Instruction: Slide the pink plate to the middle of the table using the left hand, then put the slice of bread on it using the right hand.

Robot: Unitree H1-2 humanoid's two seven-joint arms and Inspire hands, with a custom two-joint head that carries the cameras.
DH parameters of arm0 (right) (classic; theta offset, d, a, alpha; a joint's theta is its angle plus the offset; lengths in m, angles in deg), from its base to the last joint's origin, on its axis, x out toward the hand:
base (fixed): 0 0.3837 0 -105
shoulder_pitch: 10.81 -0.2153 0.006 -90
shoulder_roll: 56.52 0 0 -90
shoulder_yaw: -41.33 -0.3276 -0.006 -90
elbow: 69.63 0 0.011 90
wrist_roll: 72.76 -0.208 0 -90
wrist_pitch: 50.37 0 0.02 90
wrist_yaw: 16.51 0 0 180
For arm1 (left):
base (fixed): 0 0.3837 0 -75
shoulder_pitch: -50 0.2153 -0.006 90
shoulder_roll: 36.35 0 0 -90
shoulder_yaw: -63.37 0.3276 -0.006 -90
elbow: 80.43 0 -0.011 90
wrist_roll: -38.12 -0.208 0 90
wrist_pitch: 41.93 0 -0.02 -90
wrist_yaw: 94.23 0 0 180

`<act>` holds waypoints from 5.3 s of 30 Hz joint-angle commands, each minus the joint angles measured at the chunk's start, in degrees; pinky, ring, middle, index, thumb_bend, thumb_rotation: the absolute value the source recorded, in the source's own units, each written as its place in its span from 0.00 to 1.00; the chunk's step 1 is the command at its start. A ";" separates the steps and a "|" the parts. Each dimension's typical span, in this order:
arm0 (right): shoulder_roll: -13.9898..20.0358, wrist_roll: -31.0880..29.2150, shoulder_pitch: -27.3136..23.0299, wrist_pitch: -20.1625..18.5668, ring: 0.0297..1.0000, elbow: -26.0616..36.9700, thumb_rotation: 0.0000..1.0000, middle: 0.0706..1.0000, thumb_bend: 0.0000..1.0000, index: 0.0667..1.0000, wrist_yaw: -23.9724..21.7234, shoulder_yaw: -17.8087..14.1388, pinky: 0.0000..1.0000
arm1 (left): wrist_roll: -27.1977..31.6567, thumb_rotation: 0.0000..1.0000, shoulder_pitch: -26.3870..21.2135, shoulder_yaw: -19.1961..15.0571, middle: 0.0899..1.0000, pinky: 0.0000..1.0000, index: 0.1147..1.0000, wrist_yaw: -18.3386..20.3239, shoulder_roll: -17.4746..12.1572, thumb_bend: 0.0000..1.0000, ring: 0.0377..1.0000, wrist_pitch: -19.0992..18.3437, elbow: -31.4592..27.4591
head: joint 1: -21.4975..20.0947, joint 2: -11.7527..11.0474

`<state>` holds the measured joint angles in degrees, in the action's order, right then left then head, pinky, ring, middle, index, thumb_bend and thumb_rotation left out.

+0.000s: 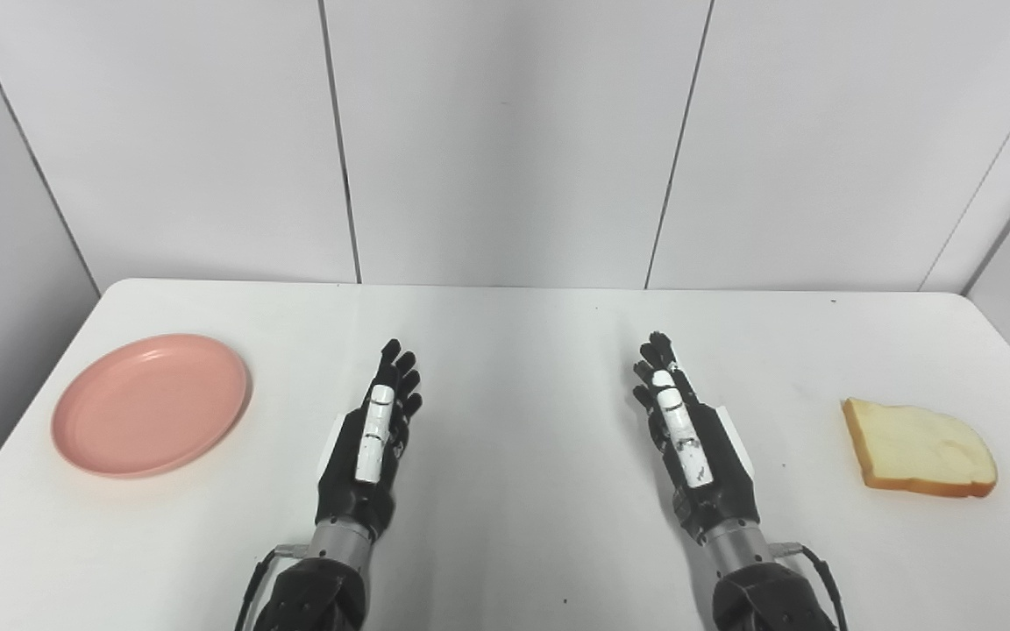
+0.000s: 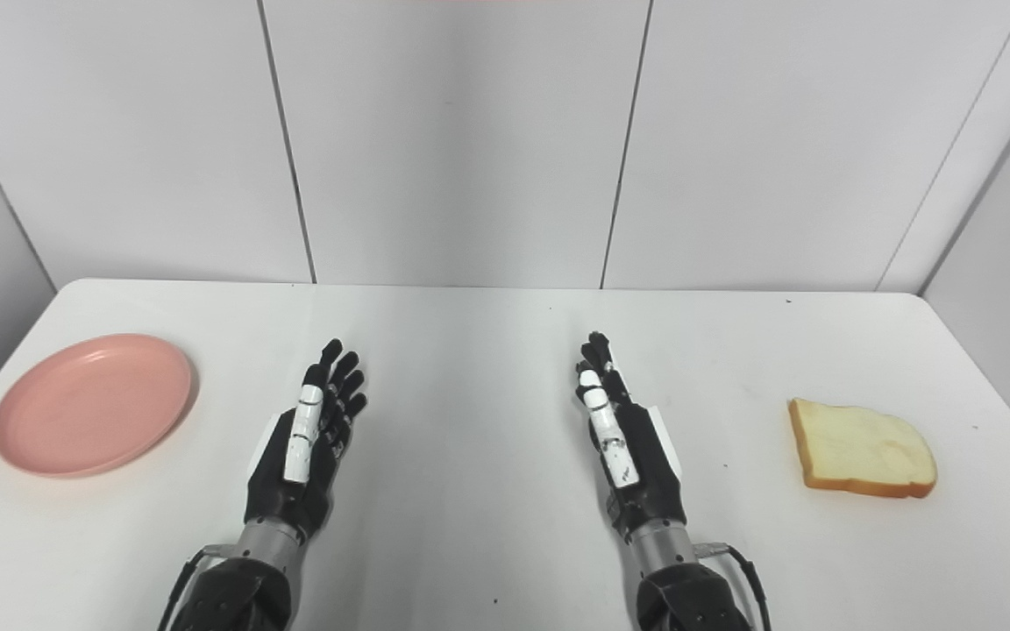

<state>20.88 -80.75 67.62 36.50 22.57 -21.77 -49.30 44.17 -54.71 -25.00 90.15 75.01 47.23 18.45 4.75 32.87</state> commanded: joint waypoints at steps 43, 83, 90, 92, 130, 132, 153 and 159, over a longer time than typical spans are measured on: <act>1.89 -2.49 -0.93 1.22 1.00 1.46 0.89 1.00 0.63 1.00 -1.29 -1.69 1.00 | -1.63 0.97 -3.97 -0.01 1.00 1.00 0.99 -2.53 1.31 0.68 1.00 4.54 1.16 | 12.18 -3.64; 3.20 -3.93 -0.60 2.66 1.00 0.64 0.96 1.00 0.58 1.00 -2.22 -4.09 1.00 | 2.87 0.95 -9.17 -6.52 0.99 1.00 0.95 -5.09 -0.94 0.70 1.00 5.69 1.45 | 21.98 -8.69; 3.16 -3.50 -0.55 2.42 1.00 1.03 0.96 1.00 0.59 1.00 -2.23 -4.12 1.00 | 3.54 0.96 -9.75 -8.34 0.97 1.00 0.93 -6.04 -1.68 0.72 1.00 3.97 -0.33 | 22.08 -8.70; 3.12 -3.44 -0.61 2.40 1.00 0.99 0.96 1.00 0.60 1.00 -2.20 -4.17 1.00 | 3.62 0.96 -9.89 -8.83 0.96 1.00 0.93 -6.49 -1.87 0.71 1.00 3.71 -0.74 | 22.07 -8.69; 3.31 -3.56 -0.53 1.03 1.00 2.54 0.95 1.00 0.56 1.00 -2.38 -3.61 1.00 | 0.64 1.00 -11.82 -17.34 0.86 0.88 0.87 -12.26 -14.77 0.72 0.87 8.55 0.00 | 23.94 -10.01; 3.38 -3.63 -0.46 1.08 1.00 2.66 0.95 1.00 0.56 1.00 -2.50 -3.58 1.00 | -0.10 1.00 -11.78 -18.01 0.85 0.87 0.86 -13.30 -15.29 0.72 0.85 8.63 0.07 | 24.13 -9.98; 3.66 -3.87 -0.45 1.47 1.00 2.25 0.95 1.00 0.56 1.00 -3.33 -3.84 1.00 | 6.29 1.00 -11.03 -26.44 0.82 0.92 0.85 -15.49 -19.43 0.72 0.86 6.26 1.48 | 25.14 -10.22; 3.59 -3.75 -0.37 1.24 1.00 2.56 0.96 1.00 0.55 1.00 -3.23 -3.78 1.00 | 6.96 1.00 -10.64 -28.00 0.83 0.92 0.86 -15.86 -20.45 0.71 0.87 6.60 2.94 | 25.24 -10.21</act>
<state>24.28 -84.09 68.58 35.96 23.14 -24.82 -52.98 50.66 -63.76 -52.80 74.47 56.67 52.70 21.69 30.06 22.59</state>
